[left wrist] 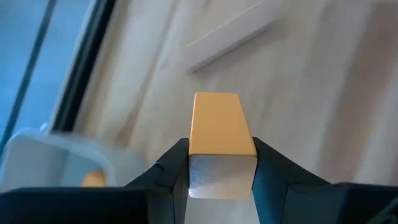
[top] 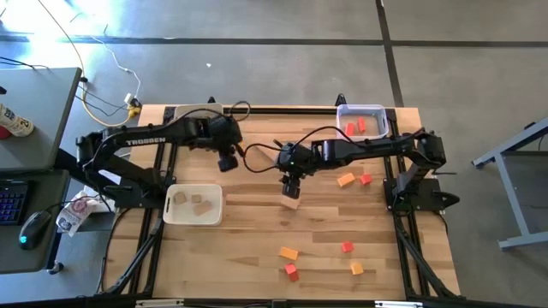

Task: Sort & place blocks by color
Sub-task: Put the yellow block into the gray bin

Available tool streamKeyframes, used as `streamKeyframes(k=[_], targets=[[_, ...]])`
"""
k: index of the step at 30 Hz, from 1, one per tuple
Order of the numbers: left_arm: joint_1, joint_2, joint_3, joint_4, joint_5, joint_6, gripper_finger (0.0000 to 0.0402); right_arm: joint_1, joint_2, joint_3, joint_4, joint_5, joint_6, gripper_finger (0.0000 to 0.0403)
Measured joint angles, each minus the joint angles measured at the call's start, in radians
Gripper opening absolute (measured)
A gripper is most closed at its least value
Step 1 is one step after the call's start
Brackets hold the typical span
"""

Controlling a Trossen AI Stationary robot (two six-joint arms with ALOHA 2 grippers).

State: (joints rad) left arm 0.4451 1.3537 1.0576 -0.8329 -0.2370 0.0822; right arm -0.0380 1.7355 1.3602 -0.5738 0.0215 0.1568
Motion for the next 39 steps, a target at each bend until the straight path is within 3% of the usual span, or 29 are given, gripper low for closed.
streamKeyframes(k=[12, 22, 29, 39], targets=[[0.250, 0.000, 0.000, -0.024, -0.142, -0.002, 0.0105, 0.037, 0.061, 0.000, -0.015, -0.013, 0.001, 0.0165], [0.432, 0.000, 0.000, -0.023, -0.142, -0.005, 0.0107, 0.077, 0.079, 0.000, -0.004, 0.031, 0.001, 0.0165], [0.510, 0.033, 0.000, -0.023, -0.115, -0.046, 0.0109, 0.125, 0.079, 0.000, 0.009, 0.032, 0.031, 0.0168], [0.531, 0.159, 0.000, -0.021, -0.097, -0.046, 0.0110, 0.194, 0.079, 0.000, -0.035, 0.085, 0.124, 0.0211]])
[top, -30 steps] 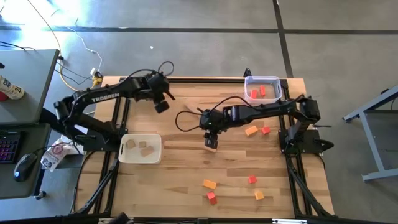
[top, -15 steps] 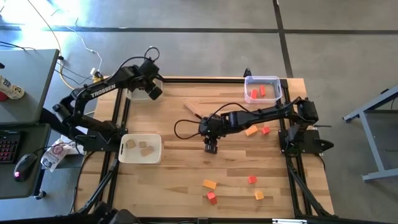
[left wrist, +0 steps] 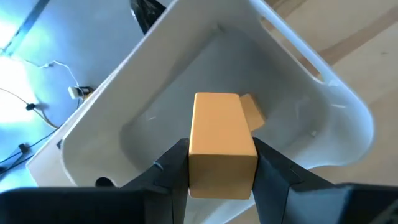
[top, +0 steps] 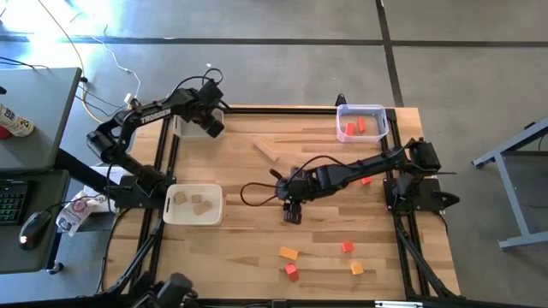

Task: Sort & place blocks by color
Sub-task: Put the yellow block into the gray bin

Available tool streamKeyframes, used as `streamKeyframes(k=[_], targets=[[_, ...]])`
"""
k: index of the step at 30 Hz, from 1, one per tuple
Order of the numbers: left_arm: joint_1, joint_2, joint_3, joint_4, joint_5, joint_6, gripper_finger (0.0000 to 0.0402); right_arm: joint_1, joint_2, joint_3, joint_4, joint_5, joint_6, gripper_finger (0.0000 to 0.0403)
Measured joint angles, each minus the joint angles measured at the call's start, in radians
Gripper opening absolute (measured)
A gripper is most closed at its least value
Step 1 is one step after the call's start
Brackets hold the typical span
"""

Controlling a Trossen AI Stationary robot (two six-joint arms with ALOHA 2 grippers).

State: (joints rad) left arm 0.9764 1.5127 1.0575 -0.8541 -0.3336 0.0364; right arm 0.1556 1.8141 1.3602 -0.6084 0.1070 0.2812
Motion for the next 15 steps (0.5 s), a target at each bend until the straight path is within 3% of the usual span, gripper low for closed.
streamKeyframes(k=[15], targets=[[0.000, 0.035, 0.000, 0.009, -0.021, -0.025, 0.0155, 0.127, 0.000, 0.000, -0.363, -0.034, 0.218, 0.0213]])
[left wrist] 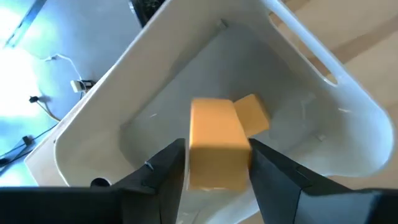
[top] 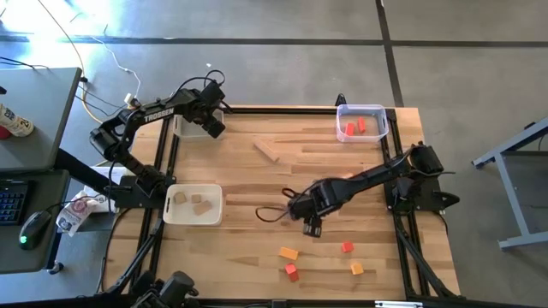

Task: Sort & place blocks by color
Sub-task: Put the yellow block into the gray bin, then put the orange block into the transparent bin

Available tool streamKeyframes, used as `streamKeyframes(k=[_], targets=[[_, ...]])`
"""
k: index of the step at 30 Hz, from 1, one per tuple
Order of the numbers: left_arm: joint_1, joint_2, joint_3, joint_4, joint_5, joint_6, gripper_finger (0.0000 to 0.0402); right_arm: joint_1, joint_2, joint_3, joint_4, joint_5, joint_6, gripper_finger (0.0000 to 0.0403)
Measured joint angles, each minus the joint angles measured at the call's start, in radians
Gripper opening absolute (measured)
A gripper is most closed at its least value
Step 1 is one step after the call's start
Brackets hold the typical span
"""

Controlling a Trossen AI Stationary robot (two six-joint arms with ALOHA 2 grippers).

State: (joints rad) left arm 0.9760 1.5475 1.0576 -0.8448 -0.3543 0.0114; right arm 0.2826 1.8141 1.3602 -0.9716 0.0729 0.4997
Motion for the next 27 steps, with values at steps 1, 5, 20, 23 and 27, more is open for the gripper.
streamKeyframes(k=[1, 5, 20, 23, 27], targets=[[0.000, 0.000, 0.000, 0.000, -0.006, -0.010, 0.0158, 0.010, 0.000, 0.000, -0.017, -0.002, 0.021, 0.0213], [0.000, 0.000, 0.000, -0.001, -0.048, -0.031, 0.0170, 0.056, 0.000, 0.000, -0.101, 0.005, 0.084, 0.0213], [0.000, 0.000, 0.000, -0.067, -0.052, -0.035, 0.0235, 0.194, 0.000, 0.000, -0.411, 0.056, 0.287, 0.0213], [-0.001, -0.001, 0.000, -0.088, -0.038, -0.035, 0.0236, 0.219, 0.000, -0.001, -0.477, 0.056, 0.338, 0.0213], [-0.003, -0.015, 0.000, -0.090, -0.038, -0.007, 0.0234, 0.249, 0.000, -0.001, -0.541, 0.052, 0.399, 0.0213]])
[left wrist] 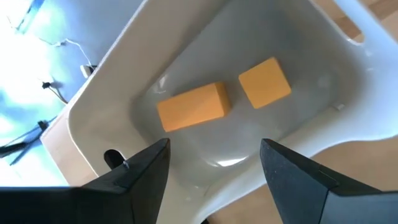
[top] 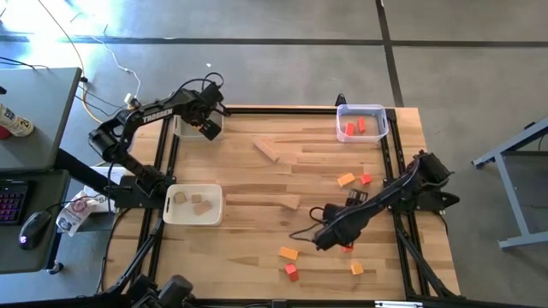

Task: Sort & place blocks by color
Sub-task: Put the orange block into the transparent bin

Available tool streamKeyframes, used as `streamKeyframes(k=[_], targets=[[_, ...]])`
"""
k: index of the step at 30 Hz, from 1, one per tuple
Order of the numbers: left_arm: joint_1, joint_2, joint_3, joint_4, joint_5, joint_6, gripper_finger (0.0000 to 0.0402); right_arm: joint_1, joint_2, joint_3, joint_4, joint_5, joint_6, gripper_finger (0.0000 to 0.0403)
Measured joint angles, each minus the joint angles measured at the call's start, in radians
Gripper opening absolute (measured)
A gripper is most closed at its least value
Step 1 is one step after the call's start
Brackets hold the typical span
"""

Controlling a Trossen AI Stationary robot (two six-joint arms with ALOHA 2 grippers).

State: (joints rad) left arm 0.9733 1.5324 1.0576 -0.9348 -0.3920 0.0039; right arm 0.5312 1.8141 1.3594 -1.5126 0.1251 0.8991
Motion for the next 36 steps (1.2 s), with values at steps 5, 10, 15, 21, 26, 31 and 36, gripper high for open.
streamKeyframes(k=[5, 10, 15, 21, 26, 31, 36], targets=[[0.000, -0.048, 0.000, 0.001, 0.014, 0.007, 0.0236, 0.028, 0.000, 0.000, -0.058, -0.004, 0.067, 0.0213], [0.000, -0.106, 0.000, 0.003, 0.025, 0.007, 0.0236, 0.043, -0.006, -0.001, -0.058, 0.016, 0.070, 0.0213], [0.000, -0.148, 0.000, 0.004, 0.044, 0.008, 0.0236, 0.050, -0.055, -0.085, -0.056, 0.008, 0.097, 0.0213], [0.000, -0.165, 0.001, 0.004, 0.046, 0.007, 0.0236, 0.078, -0.198, -0.267, -0.017, -0.064, 0.229, 0.0213], [0.000, -0.165, 0.001, 0.005, 0.048, 0.007, 0.0236, 0.092, -0.319, -0.337, 0.122, -0.116, 0.317, 0.0213], [0.001, -0.165, 0.001, 0.005, 0.048, 0.007, 0.0236, 0.094, -0.402, -0.363, 0.294, -0.111, 0.333, 0.0213], [0.000, -0.165, 0.001, 0.005, 0.048, 0.007, 0.0236, 0.120, -0.423, -0.378, 0.519, -0.047, 0.126, 0.0213]])
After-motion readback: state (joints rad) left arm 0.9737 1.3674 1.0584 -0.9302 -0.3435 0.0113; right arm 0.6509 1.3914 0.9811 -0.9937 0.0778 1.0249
